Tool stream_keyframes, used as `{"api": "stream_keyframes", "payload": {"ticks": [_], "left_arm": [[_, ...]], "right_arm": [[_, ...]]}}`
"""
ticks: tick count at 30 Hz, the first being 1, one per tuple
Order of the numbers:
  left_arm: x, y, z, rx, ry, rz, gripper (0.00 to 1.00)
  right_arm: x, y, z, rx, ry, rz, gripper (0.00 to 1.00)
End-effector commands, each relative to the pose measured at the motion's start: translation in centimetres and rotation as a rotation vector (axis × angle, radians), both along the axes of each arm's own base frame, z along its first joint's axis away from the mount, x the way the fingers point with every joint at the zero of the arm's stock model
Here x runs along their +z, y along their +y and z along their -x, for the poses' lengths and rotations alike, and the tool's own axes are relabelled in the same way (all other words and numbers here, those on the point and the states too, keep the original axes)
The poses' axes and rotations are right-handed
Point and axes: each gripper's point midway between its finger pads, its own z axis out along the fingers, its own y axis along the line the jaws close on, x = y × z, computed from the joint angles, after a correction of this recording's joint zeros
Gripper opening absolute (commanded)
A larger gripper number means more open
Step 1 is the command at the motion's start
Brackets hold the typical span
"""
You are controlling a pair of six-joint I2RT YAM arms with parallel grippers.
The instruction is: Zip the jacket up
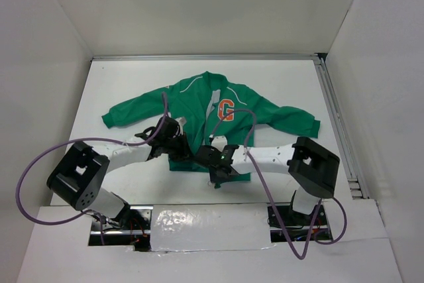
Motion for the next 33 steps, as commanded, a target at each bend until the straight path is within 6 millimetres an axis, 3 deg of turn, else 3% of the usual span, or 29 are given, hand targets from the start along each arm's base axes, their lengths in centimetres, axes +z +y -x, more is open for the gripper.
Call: {"api": "stream_keyframes", "payload": {"ticks": [1, 2, 6, 7, 9, 13, 16, 21, 23, 26, 30, 33], "left_arm": [[1.2, -0.2, 0.2, -0.015, -0.024, 0.018, 0.00], [1.7, -0.3, 0.1, -0.020, -0.037, 0.026, 0.00], [3.5, -0.4, 0.2, -0.040, -0.089, 0.053, 0.00], [5.1, -0.6, 0.3, -0.066, -0.138, 0.083, 0.00], [5.8, -0.7, 0.4, -0.078, -0.158, 0.100, 0.00], [9.9, -1.2, 1.6, -0.148, -0.286, 0.209, 0.00], [12.3, -1.4, 1.8, -0.169, -0.370, 0.252, 0.00], [14.6, -1.6, 1.7, -0.177, -0.440, 0.278, 0.00], [14.7, -1.6, 1.7, -0.178, -0.442, 0.275, 0.00], [14.5, -1.5, 1.2, -0.159, -0.447, 0.257, 0.00], [13.2, -0.8, -0.1, -0.109, -0.430, 0.175, 0.00], [12.7, -0.8, -0.3, -0.101, -0.418, 0.165, 0.00]], "right_arm": [[-0.4, 1.3, 1.3, 0.060, 0.025, -0.107, 0.00], [1.5, 2.1, 0.7, 0.090, -0.011, -0.186, 0.00], [5.5, 3.3, -1.0, 0.135, -0.125, -0.391, 0.00], [7.6, 3.9, -1.6, 0.171, -0.177, -0.531, 0.00], [8.4, 3.7, -2.6, 0.160, -0.195, -0.581, 0.00], [14.0, 4.6, -3.6, 0.284, -0.336, -0.790, 0.00], [16.5, 4.6, -4.6, 0.307, -0.435, -0.802, 0.00], [18.9, 3.8, -6.9, 0.213, -0.542, -0.782, 0.00], [18.7, 3.2, -7.6, 0.159, -0.536, -0.745, 0.00], [16.6, 1.7, -8.4, 0.093, -0.521, -0.561, 0.00], [12.2, 0.0, -7.9, 0.060, -0.485, -0.314, 0.00], [10.3, -1.0, -7.8, 0.009, -0.468, -0.244, 0.00]]}}
